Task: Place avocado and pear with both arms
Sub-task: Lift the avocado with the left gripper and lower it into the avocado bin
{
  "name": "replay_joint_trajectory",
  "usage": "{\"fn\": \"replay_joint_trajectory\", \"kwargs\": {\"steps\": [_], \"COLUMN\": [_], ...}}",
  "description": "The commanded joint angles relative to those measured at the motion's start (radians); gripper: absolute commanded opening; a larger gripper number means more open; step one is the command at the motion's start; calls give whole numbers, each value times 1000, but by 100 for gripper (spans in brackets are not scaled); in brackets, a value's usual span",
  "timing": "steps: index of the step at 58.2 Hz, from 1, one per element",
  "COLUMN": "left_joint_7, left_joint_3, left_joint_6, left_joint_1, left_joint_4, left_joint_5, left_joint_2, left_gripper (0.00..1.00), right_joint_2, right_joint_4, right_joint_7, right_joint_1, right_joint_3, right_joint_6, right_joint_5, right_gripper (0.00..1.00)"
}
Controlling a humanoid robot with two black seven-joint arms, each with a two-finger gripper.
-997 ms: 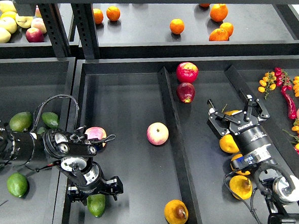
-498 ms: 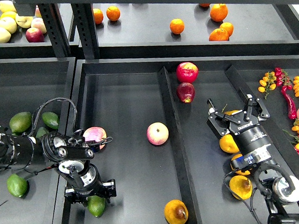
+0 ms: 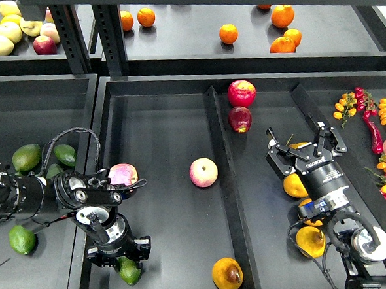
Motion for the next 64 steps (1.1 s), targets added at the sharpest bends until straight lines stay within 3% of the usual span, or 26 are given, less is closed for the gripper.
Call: {"fn": "replay_joint_trajectory", "kwargs": {"steps": [1, 15, 37, 54, 64], "left_joint_7": [0, 0, 0, 0, 0], "left_joint_3": [-25, -79, -207, -212, -292], "left_joint_6": [-4, -4, -4, -4, -4], "left_joint_1": [-14, -126, -202, -155, -37], "left_joint_4": [-11, -14, 69, 69, 95], "left_joint_5": [-8, -8, -16, 48, 102], "left_joint_2": [0, 0, 236, 477, 502], "left_gripper": [16, 16, 17, 18, 19], "right_joint_2": [0, 0, 0, 0, 0], "right_joint_4": [0, 0, 44, 44, 44], "right_joint_7": [0, 0, 0, 6, 5], "right_joint_1": [0, 0, 2, 23, 23], "right_joint_3": [-2, -2, 6, 17, 17], "right_joint_6": [0, 0, -6, -20, -20], "right_joint_5": [0, 0, 6, 9, 9], "right_gripper": [99, 99, 99, 99, 99]}}
